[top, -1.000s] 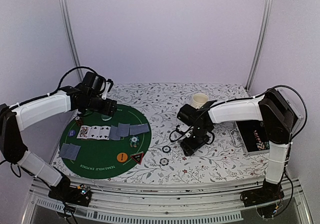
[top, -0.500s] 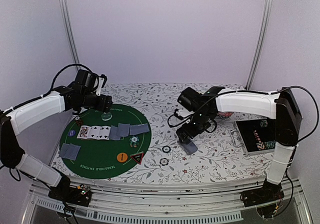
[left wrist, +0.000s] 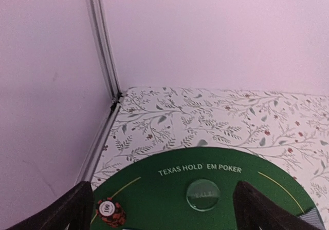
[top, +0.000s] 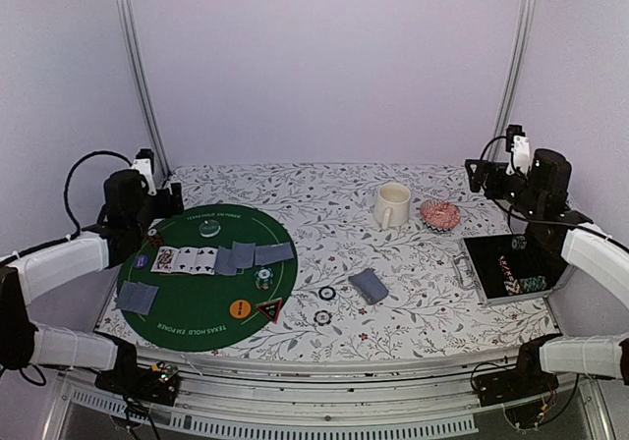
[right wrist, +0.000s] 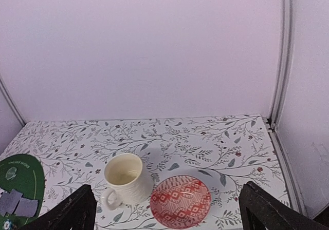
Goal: Distribute texas hold em gaming equipment
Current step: Reset both arms
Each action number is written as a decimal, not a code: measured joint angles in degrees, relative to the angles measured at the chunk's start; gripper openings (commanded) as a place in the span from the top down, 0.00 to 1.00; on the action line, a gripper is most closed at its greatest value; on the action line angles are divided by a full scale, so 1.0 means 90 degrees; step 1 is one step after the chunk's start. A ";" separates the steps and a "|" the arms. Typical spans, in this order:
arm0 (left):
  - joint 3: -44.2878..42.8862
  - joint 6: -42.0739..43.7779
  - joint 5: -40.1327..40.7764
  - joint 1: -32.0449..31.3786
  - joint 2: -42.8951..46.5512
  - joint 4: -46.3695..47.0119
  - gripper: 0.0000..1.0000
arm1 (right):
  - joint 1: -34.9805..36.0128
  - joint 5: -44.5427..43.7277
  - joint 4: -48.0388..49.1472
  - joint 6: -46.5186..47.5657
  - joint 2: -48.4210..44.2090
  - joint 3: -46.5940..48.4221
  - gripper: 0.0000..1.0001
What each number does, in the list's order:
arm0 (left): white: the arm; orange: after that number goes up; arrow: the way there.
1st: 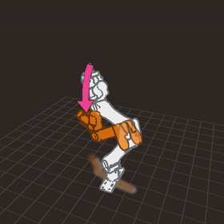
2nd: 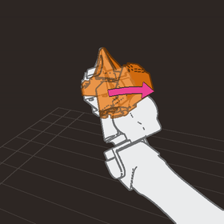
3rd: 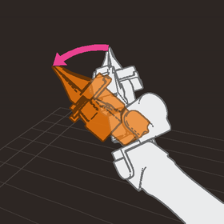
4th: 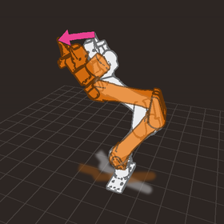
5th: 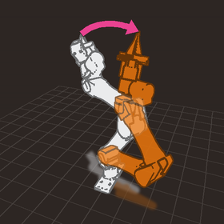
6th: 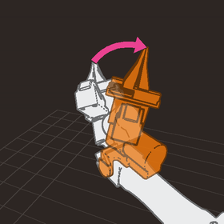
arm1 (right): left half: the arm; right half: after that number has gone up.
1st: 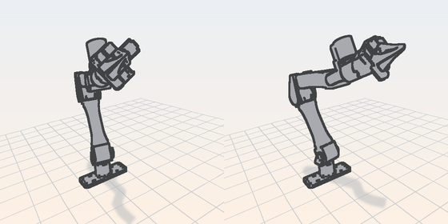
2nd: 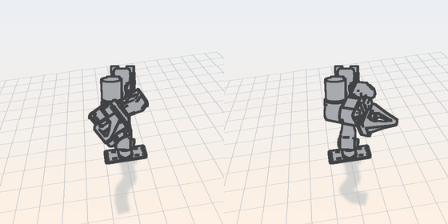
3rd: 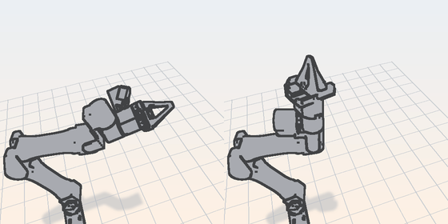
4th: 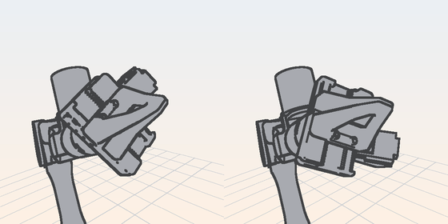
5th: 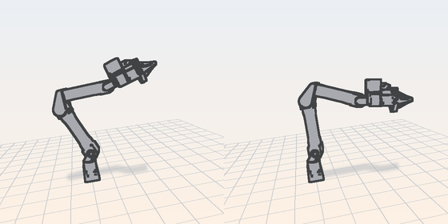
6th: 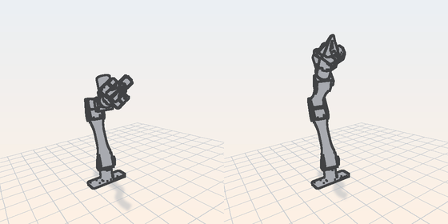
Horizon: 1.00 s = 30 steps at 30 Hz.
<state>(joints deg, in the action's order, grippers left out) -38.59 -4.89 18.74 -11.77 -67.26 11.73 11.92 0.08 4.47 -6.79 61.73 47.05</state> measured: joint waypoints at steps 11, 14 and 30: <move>0.2217 -0.0049 0.0333 0.1124 -0.0471 0.3815 0.02 | -0.1664 -0.0277 0.4170 -0.0474 0.0850 -0.3077 0.01; 0.2518 -0.0049 0.0335 0.1144 -0.0772 0.4561 0.02 | -0.1787 -0.0425 0.5280 -0.0362 0.1200 -0.3670 0.01; 0.2866 0.0238 -0.0420 0.1175 -0.2280 0.6649 0.02 | -0.1868 0.0457 0.7890 0.0425 0.2589 -0.4218 0.01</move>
<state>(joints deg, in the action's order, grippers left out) -12.80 -2.74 14.96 -1.19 -87.79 71.57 -4.89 4.19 75.48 -2.96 85.03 9.08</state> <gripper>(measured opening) 0.981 0.988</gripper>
